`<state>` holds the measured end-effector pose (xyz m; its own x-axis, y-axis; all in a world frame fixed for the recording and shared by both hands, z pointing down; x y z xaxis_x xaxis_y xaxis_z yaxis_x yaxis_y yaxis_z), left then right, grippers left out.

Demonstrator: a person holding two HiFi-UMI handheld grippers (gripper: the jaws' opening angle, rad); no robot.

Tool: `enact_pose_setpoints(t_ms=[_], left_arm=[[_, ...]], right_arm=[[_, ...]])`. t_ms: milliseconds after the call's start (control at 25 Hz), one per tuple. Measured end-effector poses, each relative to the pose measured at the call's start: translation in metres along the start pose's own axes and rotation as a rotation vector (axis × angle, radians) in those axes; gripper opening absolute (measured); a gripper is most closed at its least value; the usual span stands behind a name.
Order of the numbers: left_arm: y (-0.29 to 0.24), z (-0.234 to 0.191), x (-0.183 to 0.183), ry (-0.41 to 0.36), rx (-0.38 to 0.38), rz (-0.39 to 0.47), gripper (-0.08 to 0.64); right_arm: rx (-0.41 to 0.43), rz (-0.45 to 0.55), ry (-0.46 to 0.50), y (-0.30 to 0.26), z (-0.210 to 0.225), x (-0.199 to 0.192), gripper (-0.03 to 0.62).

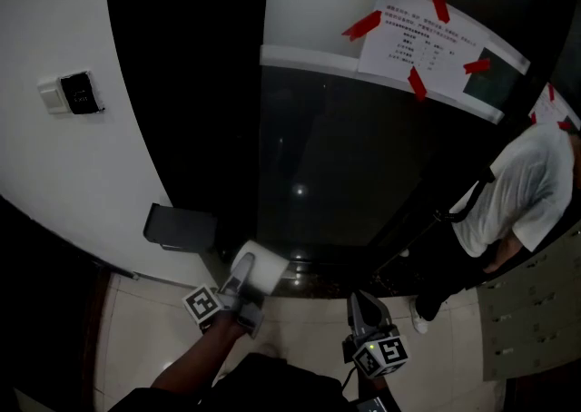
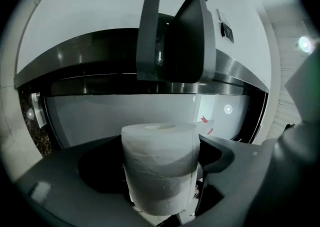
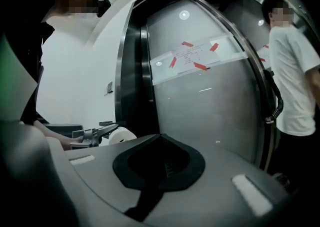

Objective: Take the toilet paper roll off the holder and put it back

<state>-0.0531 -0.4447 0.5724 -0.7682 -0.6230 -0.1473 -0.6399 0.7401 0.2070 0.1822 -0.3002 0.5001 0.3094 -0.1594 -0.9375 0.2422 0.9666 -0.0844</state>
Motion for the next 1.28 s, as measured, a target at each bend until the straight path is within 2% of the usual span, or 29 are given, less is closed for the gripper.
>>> enact_pose_setpoints(t_ms=[160,320,520,760,840,920,1000,1280], left_arm=[[0.026,0.022,0.000,-0.040,-0.036,-0.034,0.436],[0.064,0.038,0.016,-0.133,-0.031,-0.021,0.436],[0.115,0.052,0.052,-0.293,0.029,0.046,0.434],[0.179,0.067,0.101,-0.425,0.106,0.180,0.434],[0.199,0.075,0.118,-0.542,0.145,0.208,0.434],[0.216,0.091,0.135,-0.716,0.189,0.225,0.434],[0.230,0.107,0.150,-0.841,0.222,0.245,0.434],[0.276,0.142,0.183,-1.036,0.327,0.362,0.434]], right_arm=[[0.061,-0.003,0.000,-0.011,-0.014,-0.001,0.014],[0.137,-0.017,0.005,-0.027,-0.035,-0.005,0.014],[0.234,-0.038,-0.007,-0.050,-0.062,-0.015,0.014],[0.361,-0.063,-0.031,-0.080,-0.106,-0.032,0.014],[0.394,-0.083,-0.020,-0.089,-0.120,-0.035,0.014],[0.422,-0.097,-0.012,-0.096,-0.132,-0.039,0.014],[0.447,-0.107,-0.010,-0.103,-0.140,-0.044,0.014],[0.495,-0.126,-0.004,-0.124,-0.166,-0.044,0.014]])
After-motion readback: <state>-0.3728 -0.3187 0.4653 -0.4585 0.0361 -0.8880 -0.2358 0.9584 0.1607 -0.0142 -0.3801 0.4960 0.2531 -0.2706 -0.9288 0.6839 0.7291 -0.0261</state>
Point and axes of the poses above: the fingertips, and each gripper's own axes: y backward along the fingers, z to its right, x out of its top, the point moved 5 cm from there along y, backward along the fingers, and after that the axes turned 11 degrees about -y, right-handed, at the moved point
